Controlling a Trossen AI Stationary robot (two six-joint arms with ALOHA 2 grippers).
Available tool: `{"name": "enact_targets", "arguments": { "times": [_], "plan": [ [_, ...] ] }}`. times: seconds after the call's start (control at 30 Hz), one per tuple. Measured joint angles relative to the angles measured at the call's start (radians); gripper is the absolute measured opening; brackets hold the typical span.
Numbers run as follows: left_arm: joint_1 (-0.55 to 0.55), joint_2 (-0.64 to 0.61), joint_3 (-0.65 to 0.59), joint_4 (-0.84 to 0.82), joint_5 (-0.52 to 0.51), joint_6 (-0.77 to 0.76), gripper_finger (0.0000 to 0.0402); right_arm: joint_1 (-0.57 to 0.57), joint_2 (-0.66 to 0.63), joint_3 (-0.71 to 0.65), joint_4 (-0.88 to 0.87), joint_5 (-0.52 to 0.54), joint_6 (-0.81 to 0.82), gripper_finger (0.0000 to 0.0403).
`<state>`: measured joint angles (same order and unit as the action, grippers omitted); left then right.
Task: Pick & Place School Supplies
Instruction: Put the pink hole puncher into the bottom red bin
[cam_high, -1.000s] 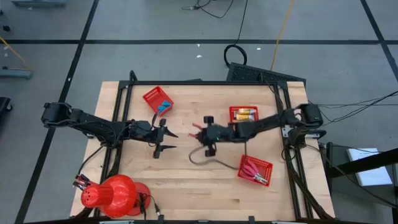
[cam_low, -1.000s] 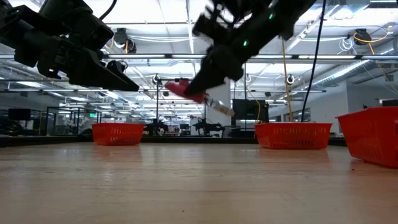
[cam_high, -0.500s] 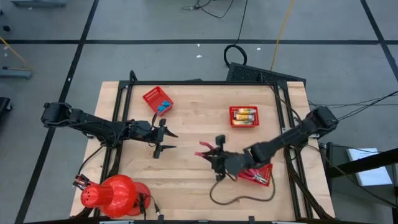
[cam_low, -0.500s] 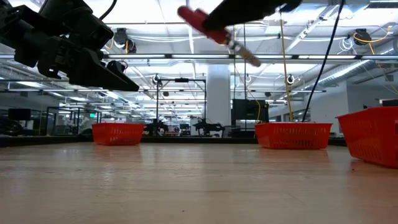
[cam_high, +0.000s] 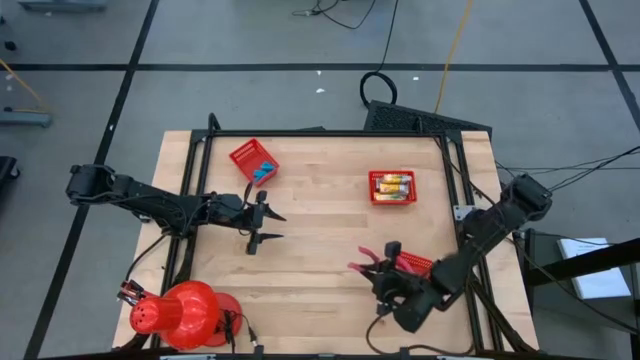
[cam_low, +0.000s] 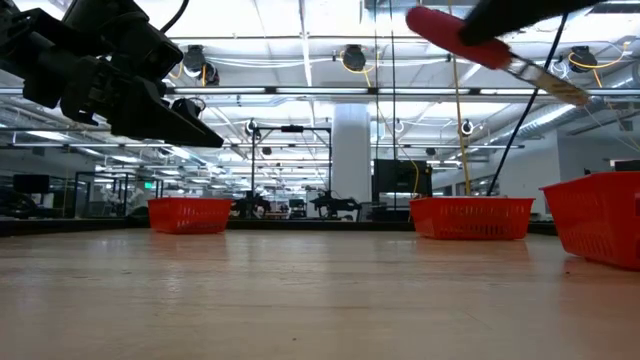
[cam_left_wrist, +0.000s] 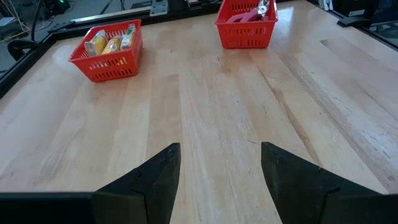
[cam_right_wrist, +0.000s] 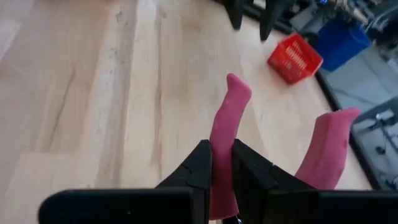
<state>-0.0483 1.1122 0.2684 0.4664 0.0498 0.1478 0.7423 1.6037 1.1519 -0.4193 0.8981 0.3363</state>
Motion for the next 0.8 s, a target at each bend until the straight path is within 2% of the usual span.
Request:
{"name": "enact_targets", "arguments": {
  "times": [0.17,0.33,0.67,0.8],
  "plan": [
    [0.000,0.000,0.000,0.000,0.000,0.000,0.0227,0.048,0.000,0.000,-0.132,-0.014,0.182,0.0031],
    [0.000,0.000,0.000,0.000,0.000,0.000,0.0227,0.059,-0.006,0.000,-0.265,-0.125,0.330,0.0031],
    [0.000,0.000,0.000,0.000,-0.004,-0.006,0.0227,0.090,-0.047,0.001,-0.442,-0.231,0.511,0.0030],
    [0.000,0.000,0.000,-0.001,-0.009,-0.007,0.0227,0.104,-0.047,0.001,-0.501,-0.305,0.591,0.0030]
  ]
}}
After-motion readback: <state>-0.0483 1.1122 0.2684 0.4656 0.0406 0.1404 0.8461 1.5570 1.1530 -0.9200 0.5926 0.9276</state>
